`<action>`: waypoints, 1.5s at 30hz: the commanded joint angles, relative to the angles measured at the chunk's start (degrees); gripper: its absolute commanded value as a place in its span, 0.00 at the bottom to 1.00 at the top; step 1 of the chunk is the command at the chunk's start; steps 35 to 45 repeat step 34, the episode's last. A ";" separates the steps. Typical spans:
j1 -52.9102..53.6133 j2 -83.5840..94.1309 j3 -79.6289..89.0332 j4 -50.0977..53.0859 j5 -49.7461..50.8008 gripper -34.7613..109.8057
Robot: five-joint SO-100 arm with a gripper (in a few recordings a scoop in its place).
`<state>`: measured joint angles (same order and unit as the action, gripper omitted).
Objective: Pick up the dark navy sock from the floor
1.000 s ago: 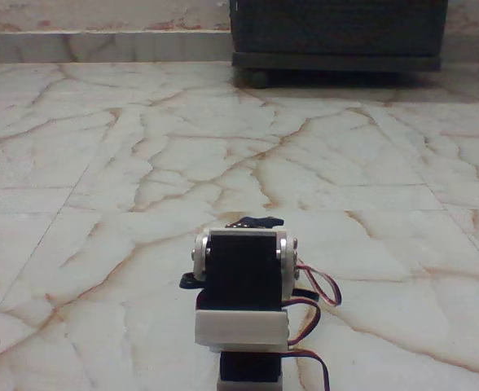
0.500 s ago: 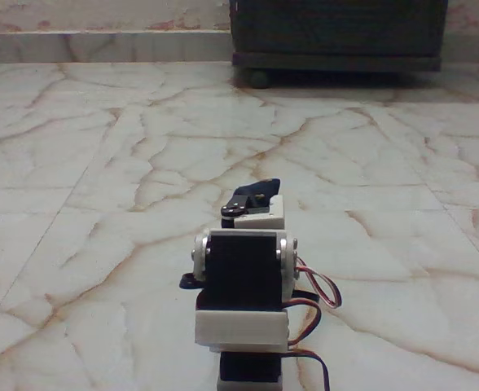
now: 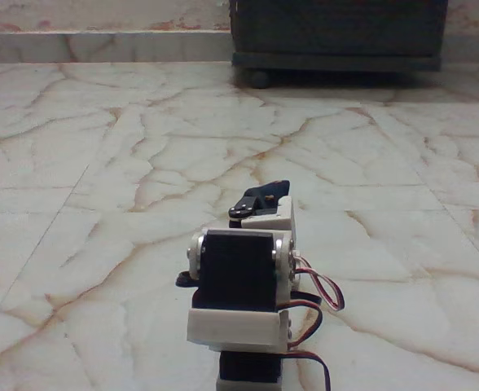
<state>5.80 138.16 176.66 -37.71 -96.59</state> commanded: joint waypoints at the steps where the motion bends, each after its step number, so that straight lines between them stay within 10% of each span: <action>1: -0.70 2.29 -0.09 0.00 1.23 0.24; 45: -2.99 1.85 -0.09 1.32 3.69 0.24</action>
